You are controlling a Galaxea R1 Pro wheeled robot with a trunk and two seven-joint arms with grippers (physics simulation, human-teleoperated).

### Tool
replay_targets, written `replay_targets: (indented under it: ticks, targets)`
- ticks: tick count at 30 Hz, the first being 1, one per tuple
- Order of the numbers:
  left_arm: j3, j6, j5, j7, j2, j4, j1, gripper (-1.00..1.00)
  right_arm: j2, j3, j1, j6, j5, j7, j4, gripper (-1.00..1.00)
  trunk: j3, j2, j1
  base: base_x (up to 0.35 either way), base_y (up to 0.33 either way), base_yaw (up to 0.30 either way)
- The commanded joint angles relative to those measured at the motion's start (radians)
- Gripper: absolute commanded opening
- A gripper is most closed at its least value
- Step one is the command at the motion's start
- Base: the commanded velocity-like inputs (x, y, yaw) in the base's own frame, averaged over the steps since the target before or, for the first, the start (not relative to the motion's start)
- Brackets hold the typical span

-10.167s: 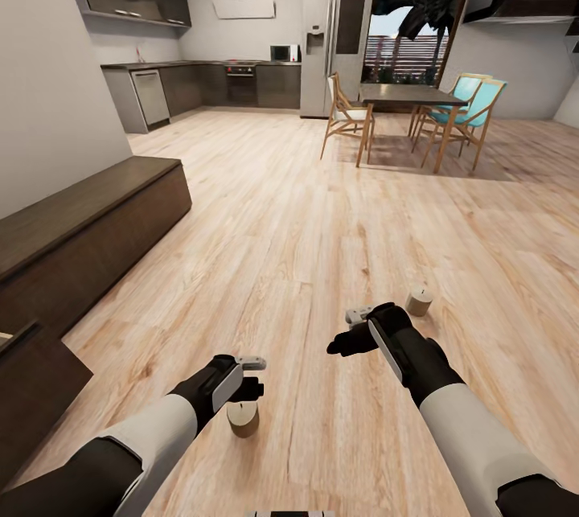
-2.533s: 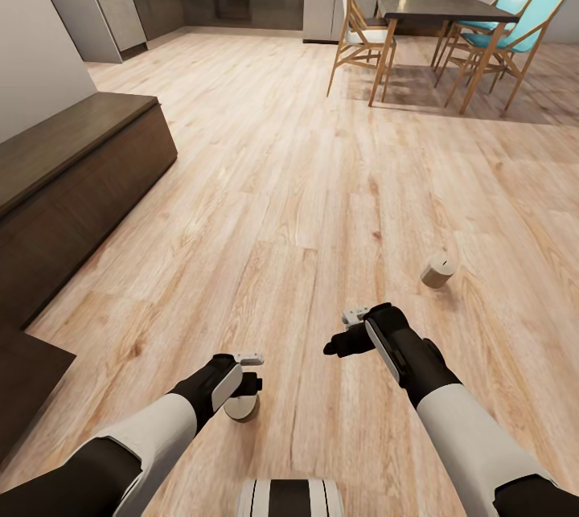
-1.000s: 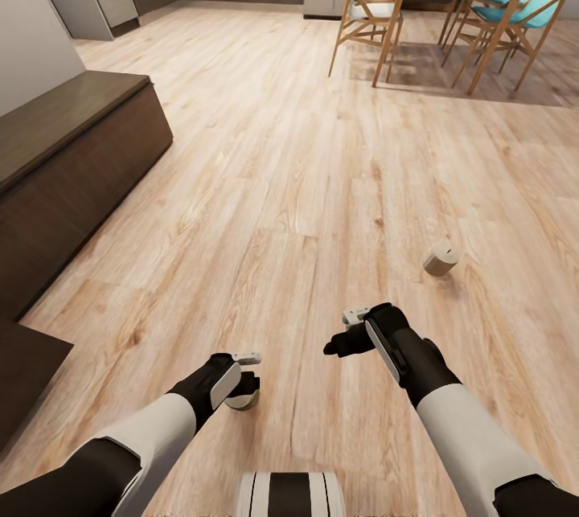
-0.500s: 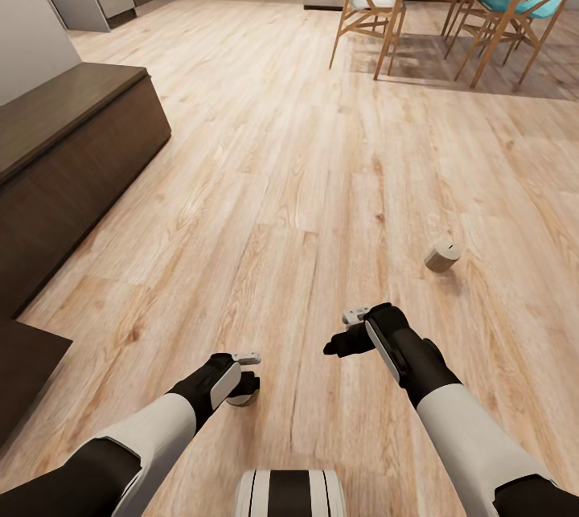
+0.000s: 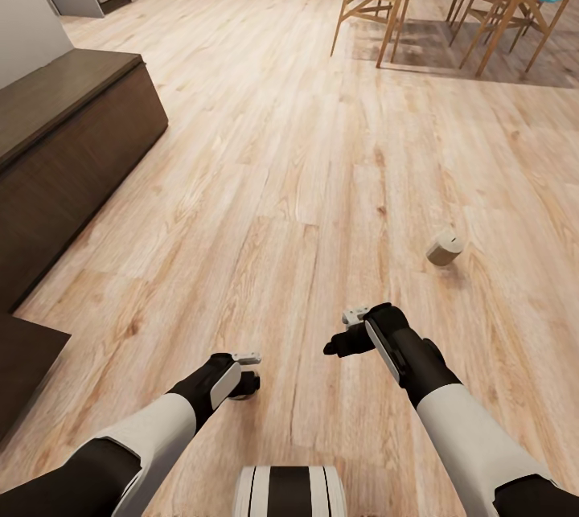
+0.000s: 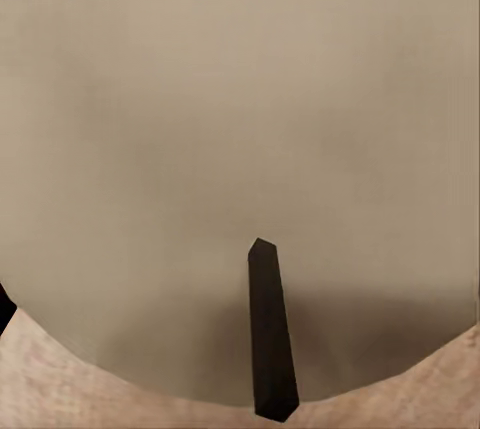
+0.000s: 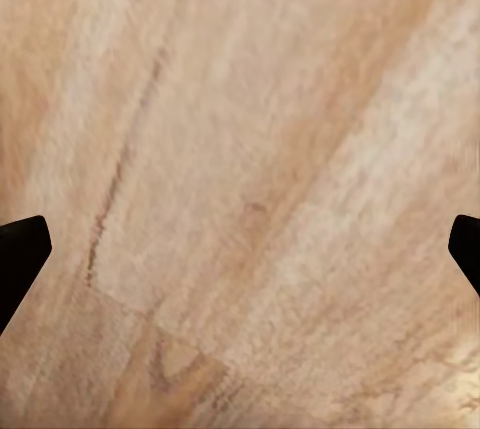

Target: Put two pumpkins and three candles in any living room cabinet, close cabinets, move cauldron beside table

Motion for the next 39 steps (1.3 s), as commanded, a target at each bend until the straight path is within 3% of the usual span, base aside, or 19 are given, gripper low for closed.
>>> replay_targets:
  ticks: [1, 9, 10, 39]
  targets:
    - [-0.007, 0.004, 0.011, 0.008, 0.000, -0.002, 0.000, 1.00, 0.000, 0.001, 0.000, 0.004, 0.004, 0.004, -0.001, 1.00, -0.001, 0.000, 0.000, 0.000, 0.000, 0.000]
    - [-0.006, 0.004, 0.011, 0.008, 0.000, -0.002, 0.000, 1.00, 0.000, 0.000, 0.000, 0.004, 0.004, 0.004, -0.001, 1.00, -0.001, 0.000, 0.000, 0.000, 0.000, 0.000]
    - [-0.006, 0.004, 0.011, 0.008, 0.000, -0.002, 0.000, -1.00, 0.000, 0.000, 0.000, 0.004, 0.004, 0.004, -0.001, 1.00, -0.001, 0.000, 0.000, 0.000, 0.000, 0.000]
    - [0.000, 0.004, 0.011, 0.008, 0.000, -0.004, 0.000, -1.00, 0.000, 0.002, 0.000, 0.004, 0.004, 0.004, -0.001, 1.00, -0.001, 0.000, 0.000, 0.000, 0.000, 0.000]
